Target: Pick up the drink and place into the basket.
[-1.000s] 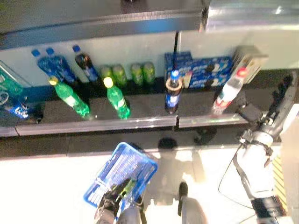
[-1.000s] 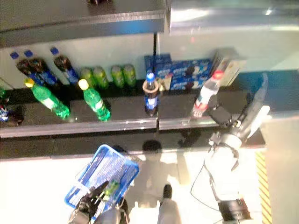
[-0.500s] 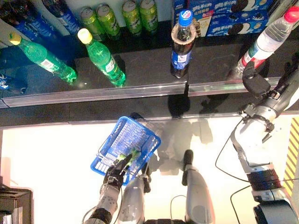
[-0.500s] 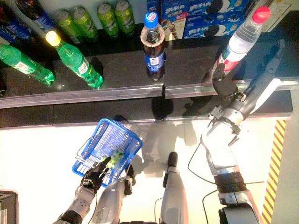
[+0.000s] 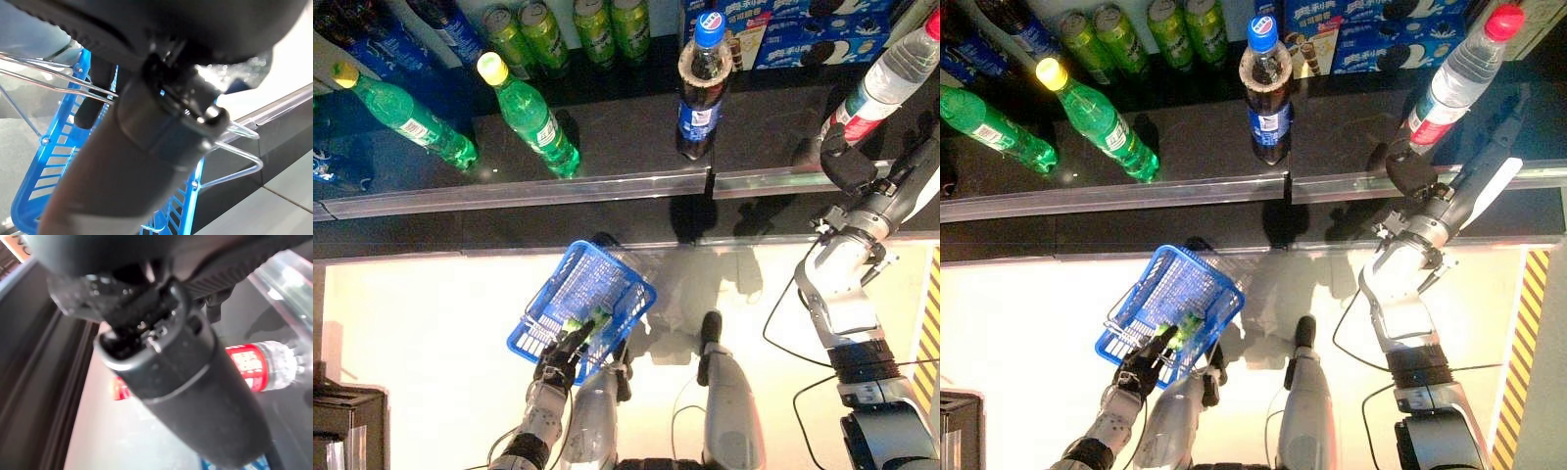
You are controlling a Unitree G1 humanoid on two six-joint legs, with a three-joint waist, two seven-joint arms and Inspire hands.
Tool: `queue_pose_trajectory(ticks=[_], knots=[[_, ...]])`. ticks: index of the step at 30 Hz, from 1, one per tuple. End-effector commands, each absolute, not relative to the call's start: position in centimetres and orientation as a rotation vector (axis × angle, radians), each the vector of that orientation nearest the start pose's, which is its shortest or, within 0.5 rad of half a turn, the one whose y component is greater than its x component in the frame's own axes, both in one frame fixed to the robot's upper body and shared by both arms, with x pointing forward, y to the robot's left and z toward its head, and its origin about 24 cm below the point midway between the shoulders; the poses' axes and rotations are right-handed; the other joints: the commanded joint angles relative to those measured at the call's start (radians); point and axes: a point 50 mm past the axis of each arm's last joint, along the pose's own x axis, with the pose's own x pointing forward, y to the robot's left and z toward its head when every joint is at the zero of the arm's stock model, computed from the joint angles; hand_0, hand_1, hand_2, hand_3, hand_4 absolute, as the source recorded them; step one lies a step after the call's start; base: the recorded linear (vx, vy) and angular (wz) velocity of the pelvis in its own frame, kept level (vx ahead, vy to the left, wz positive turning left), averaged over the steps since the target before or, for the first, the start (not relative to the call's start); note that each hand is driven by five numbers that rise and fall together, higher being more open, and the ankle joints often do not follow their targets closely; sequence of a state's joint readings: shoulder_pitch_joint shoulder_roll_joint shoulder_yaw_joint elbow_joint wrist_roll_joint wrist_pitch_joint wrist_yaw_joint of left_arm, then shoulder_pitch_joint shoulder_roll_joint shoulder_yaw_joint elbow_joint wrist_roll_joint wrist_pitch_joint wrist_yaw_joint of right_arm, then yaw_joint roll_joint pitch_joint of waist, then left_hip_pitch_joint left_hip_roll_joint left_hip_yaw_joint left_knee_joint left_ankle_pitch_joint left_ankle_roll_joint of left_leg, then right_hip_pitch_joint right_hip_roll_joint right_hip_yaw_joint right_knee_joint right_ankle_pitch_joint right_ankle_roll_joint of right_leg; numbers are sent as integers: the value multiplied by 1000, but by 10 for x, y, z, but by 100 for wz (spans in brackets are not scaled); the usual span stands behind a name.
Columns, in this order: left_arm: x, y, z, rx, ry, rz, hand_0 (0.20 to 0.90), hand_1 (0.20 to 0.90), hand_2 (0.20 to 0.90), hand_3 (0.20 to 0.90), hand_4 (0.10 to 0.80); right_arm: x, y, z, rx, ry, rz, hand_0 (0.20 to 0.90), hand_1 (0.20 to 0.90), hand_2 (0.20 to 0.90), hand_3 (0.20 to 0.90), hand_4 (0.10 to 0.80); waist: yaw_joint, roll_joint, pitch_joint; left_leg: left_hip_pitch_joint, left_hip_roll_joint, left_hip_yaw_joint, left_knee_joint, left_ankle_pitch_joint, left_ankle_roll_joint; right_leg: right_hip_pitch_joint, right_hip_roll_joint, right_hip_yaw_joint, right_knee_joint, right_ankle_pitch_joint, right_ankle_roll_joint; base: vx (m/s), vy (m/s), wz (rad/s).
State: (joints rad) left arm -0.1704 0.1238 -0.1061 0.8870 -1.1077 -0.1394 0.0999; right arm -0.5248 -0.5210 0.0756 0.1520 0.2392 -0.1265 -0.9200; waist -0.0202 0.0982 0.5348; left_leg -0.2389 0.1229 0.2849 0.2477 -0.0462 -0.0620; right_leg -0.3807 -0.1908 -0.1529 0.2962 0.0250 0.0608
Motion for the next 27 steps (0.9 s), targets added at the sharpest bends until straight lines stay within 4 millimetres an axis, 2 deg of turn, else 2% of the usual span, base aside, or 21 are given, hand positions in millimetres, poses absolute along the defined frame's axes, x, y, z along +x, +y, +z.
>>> queue_pose_trajectory(ticks=[1, 13, 23, 27], knots=[[212, 215, -95, -775, 509, 540, 300, 300, 300, 200, 100, 307, -243, 266, -3, -859, -798, 900, 900, 900, 900, 800, 29, -26, -15, -95, 10, -74, 155, 13, -8, 11, -36, -46, 76, -65, 10, 17, -41, 1], [219, 211, -90, -773, 506, 490, 300, 300, 300, 200, 100, 330, -258, 283, 50, -770, -824, 900, 900, 900, 900, 800, 53, 6, -15, -146, 2, -96, 174, 38, -10, -37, -42, -42, 97, -68, 1, 20, -4, 3], [224, 210, -86, -779, 498, 468, 300, 300, 300, 200, 100, 336, -267, 306, 72, -787, -868, 900, 900, 900, 900, 800, 67, 24, -15, -181, -3, -101, 157, 52, -13, -81, -42, -41, 101, -62, 3, 0, 0, 0], [222, 210, -87, -782, 503, 463, 300, 300, 300, 200, 100, 336, -277, 315, 71, -785, -914, 900, 900, 900, 900, 800, 73, 31, -15, -193, -5, -105, 154, 57, -15, -95, -41, -44, 103, -63, 0, 0, 0, 0]])
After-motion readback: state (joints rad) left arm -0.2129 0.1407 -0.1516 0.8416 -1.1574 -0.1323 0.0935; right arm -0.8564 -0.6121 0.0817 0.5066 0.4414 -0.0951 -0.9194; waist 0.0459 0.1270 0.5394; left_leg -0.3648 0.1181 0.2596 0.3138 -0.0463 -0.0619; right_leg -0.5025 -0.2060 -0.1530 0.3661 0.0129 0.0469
